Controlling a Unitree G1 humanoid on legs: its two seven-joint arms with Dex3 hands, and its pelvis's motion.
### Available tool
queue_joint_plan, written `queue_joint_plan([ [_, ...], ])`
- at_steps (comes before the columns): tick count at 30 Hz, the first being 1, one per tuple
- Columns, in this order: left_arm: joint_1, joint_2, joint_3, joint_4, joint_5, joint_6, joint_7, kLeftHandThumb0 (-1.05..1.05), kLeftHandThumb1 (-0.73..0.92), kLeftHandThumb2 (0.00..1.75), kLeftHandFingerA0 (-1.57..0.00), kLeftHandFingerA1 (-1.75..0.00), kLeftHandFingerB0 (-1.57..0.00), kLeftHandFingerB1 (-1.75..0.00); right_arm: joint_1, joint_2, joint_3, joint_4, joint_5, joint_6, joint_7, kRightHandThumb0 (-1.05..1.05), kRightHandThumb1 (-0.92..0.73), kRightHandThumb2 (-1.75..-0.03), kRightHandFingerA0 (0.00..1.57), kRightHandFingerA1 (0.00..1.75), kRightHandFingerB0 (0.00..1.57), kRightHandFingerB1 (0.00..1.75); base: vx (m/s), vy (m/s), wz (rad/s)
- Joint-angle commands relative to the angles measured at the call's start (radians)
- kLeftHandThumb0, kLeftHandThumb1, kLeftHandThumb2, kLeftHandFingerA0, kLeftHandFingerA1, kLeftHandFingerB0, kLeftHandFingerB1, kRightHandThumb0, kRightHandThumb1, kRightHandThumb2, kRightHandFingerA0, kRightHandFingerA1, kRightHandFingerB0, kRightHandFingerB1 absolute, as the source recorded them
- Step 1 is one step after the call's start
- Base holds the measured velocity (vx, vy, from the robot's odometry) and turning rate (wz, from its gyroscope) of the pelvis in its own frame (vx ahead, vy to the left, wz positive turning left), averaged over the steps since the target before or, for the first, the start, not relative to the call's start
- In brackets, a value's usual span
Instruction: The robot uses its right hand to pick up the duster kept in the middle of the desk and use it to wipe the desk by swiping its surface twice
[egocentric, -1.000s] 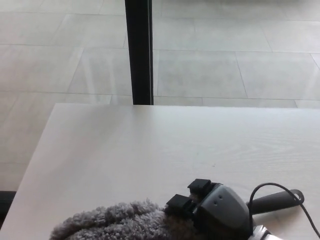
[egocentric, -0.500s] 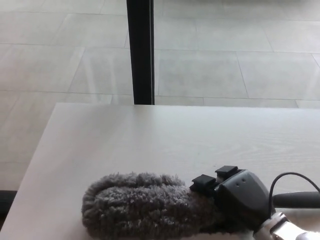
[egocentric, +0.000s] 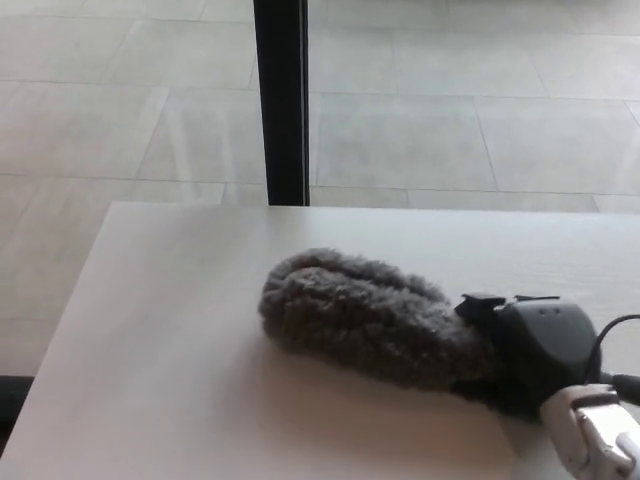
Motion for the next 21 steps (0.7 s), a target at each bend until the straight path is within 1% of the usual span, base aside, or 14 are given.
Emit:
queue_joint_plan([
  [1, 0.024, 0.006, 0.027, -0.004, -0.049, 0.005, -0.049, -0.47, 0.7, 0.61, -0.58, -0.57, -0.48, -0.49, -0.071, -0.153, -0.229, 0.095, 0.222, 0.229, 0.177, -0.28, -0.52, -0.59, 0.94, 1.54, 0.84, 0.58, 0.0, 0.0, 0.0],
  [2, 0.027, 0.005, 0.027, -0.005, -0.047, 0.0, -0.049, -0.47, 0.7, 0.6, -0.6, -0.57, -0.5, -0.49, -0.067, -0.19, -0.248, 0.11, 0.225, 0.231, 0.183, -0.27, -0.54, -0.59, 0.92, 1.58, 0.92, 0.76, 0.0, 0.0, 0.0],
  [7, 0.032, 0.003, 0.03, 0.001, -0.05, -0.004, -0.047, -0.46, 0.71, 0.61, -0.63, -0.59, -0.52, -0.5, -0.042, -0.299, -0.348, 0.146, 0.265, 0.291, 0.21, -0.32, -0.54, -0.59, 0.98, 1.45, 0.88, 0.81, 0.0, 0.0, 0.0],
  [8, 0.037, 0.001, 0.033, 0.0, -0.053, -0.006, -0.047, -0.46, 0.71, 0.61, -0.63, -0.59, -0.52, -0.5, -0.038, -0.316, -0.389, 0.151, 0.295, 0.3, 0.22, -0.31, -0.53, -0.55, 0.88, 1.0, 0.84, 0.7, 0.0, 0.0, 0.0],
  [10, 0.043, 0.004, 0.034, -0.001, -0.055, -0.007, -0.05, -0.47, 0.72, 0.61, -0.63, -0.59, -0.53, -0.49, -0.018, -0.331, -0.45, 0.155, 0.337, 0.278, 0.195, -0.24, -0.54, -0.56, 0.89, 0.85, 0.76, 0.71, 0.0, 0.0, 0.0],
  [11, 0.044, 0.007, 0.038, -0.001, -0.059, 0.001, -0.044, -0.46, 0.68, 0.6, -0.62, -0.59, -0.53, -0.49, 0.014, -0.342, -0.512, 0.15, 0.386, 0.21, 0.182, -0.2, -0.53, -0.56, 0.86, 0.94, 0.69, 0.72, 0.0, 0.0, 0.0],
  [12, 0.043, 0.008, 0.04, 0.001, -0.061, 0.004, -0.046, -0.48, 0.65, 0.59, -0.59, -0.6, -0.5, -0.49, 0.02, -0.351, -0.515, 0.154, 0.382, 0.224, 0.197, -0.35, -0.47, -0.86, 0.92, 1.19, 0.74, 0.9, 0.0, 0.0, 0.0],
  [13, 0.035, 0.008, 0.046, 0.005, -0.067, 0.023, -0.027, -0.48, 0.65, 0.59, -0.61, -0.6, -0.55, -0.49, 0.039, -0.374, -0.598, 0.156, 0.45, 0.306, 0.242, -0.45, -0.61, -1.01, 0.77, 1.08, 0.7, 1.03, 0.0, 0.0, 0.0],
  [14, 0.035, 0.01, 0.049, 0.005, -0.068, 0.026, -0.025, -0.48, 0.65, 0.59, -0.61, -0.6, -0.55, -0.49, 0.036, -0.369, -0.612, 0.154, 0.453, 0.314, 0.246, -0.45, -0.61, -1.01, 0.77, 1.08, 0.7, 1.03, 0.0, 0.0, 0.0],
  [15, 0.036, 0.011, 0.051, 0.005, -0.07, 0.024, -0.026, -0.47, 0.65, 0.59, -0.6, -0.61, -0.55, -0.5, 0.048, -0.368, -0.611, 0.151, 0.441, 0.295, 0.233, -0.44, -0.79, -0.64, 0.76, 1.27, 0.68, 1.03, 0.0, 0.0, 0.0],
  [16, 0.037, 0.011, 0.053, 0.005, -0.071, 0.022, -0.028, -0.47, 0.65, 0.59, -0.6, -0.61, -0.55, -0.5, 0.065, -0.37, -0.608, 0.148, 0.429, 0.27, 0.217, -0.44, -0.79, -0.64, 0.76, 1.27, 0.68, 1.03, 0.0, 0.0, 0.0],
  [18, 0.041, 0.008, 0.043, 0.0, -0.06, 0.008, -0.029, -0.48, 0.65, 0.59, -0.61, -0.6, -0.55, -0.51, 0.09, -0.375, -0.604, 0.147, 0.405, 0.288, 0.207, -0.44, -0.7, -0.61, 0.83, 0.94, 0.83, 0.7, 0.0, 0.0, 0.0],
  [19, 0.04, 0.006, 0.048, 0.002, -0.065, 0.012, -0.028, -0.46, 0.65, 0.59, -0.6, -0.61, -0.54, -0.51, 0.097, -0.372, -0.581, 0.153, 0.371, 0.298, 0.191, -0.41, -0.58, -0.6, 0.81, 1.33, 0.86, 0.73, 0.0, 0.0, 0.0],
  [21, 0.035, 0.005, 0.052, 0.007, -0.07, 0.017, -0.024, -0.46, 0.67, 0.59, -0.63, -0.61, -0.55, -0.51, 0.111, -0.364, -0.558, 0.147, 0.345, 0.3, 0.171, -0.43, -0.58, -0.62, 0.84, 1.53, 0.8, 0.84, 0.0, 0.0, 0.0],
])
